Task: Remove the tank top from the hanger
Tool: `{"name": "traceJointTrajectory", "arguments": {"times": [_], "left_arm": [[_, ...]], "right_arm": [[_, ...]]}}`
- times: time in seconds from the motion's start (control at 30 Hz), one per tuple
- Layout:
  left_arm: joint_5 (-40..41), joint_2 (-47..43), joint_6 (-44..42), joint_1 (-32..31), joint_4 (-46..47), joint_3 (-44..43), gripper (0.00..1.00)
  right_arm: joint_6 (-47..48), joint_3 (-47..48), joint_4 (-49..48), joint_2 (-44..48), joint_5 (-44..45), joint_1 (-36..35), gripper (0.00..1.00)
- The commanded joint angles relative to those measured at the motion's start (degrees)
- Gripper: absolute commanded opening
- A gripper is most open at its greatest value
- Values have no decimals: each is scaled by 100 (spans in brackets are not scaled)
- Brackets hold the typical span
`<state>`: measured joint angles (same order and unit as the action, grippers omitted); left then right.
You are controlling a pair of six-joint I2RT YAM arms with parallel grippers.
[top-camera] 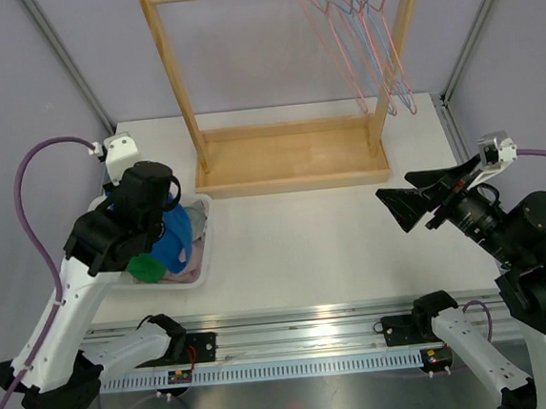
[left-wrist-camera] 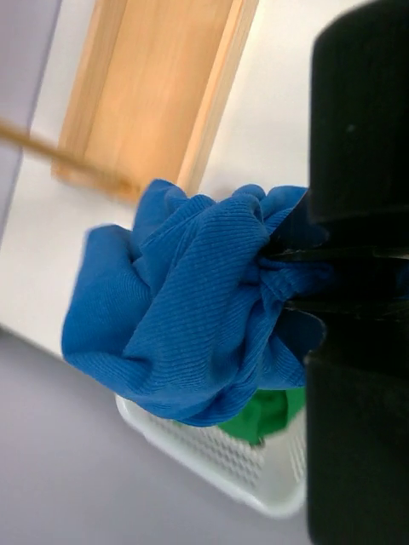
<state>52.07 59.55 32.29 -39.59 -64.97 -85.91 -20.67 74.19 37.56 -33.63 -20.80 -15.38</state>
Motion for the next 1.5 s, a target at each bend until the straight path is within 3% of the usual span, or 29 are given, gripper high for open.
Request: {"name": "traceJointTrajectory", "arguments": {"times": [0.0, 0.17, 0.33, 0.57, 0.63, 0.7, 0.73, 0.8, 0.83, 0.97, 1.07, 1.17, 1.3, 1.47], "left_arm": [[-424, -250, -276, 1048, 211, 635, 0], [-2470, 196, -574, 2786, 1240, 2040, 0], [-4305, 1329, -417, 3132, 1987, 2798, 0], [-5549, 1113, 312, 3537, 2936, 3879, 0], [-5533, 884, 453, 3669, 2929, 4003, 0], [-5053, 419, 523, 3687, 2701, 3881, 10], [-4901, 269, 550, 3696, 2578, 3662, 28], [-4551, -195, 550, 3696, 2253, 3363, 46], [-4461, -311, 472, 3696, 2165, 2987, 64], [-4109, -619, 129, 3696, 1393, 2045, 96], [-3994, -953, -564, 3696, 1014, 1526, 99], [-3811, -1436, -1119, 3696, 619, 1332, 99], [-3012, -2147, -1375, 3512, 301, 1436, 99], [-3151, -3166, -1533, 3389, 283, 1726, 99]], "right_arm": [[-122, -106, -416, -12, -205, 17, 99], [-245, -440, -706, 5, -302, 17, 100], [-298, -792, -864, 40, -460, 17, 99], [-148, -977, -689, 49, -522, 8, 100], [-43, -968, -566, 102, -469, 8, 99], [53, -854, -365, 119, -355, 17, 100], [115, -802, -285, 120, -294, 17, 100], [159, -652, -57, 93, -57, 17, 100], [220, -617, 14, 76, 31, 8, 99], [343, -319, 698, -82, 1336, 17, 100], [642, -108, 1401, -240, 2548, 8, 99], [880, -11, 1877, -355, 3158, 17, 99], [924, -89, 2018, -329, 3380, 17, 100], [863, -352, 2045, -224, 3758, 8, 100]]}}
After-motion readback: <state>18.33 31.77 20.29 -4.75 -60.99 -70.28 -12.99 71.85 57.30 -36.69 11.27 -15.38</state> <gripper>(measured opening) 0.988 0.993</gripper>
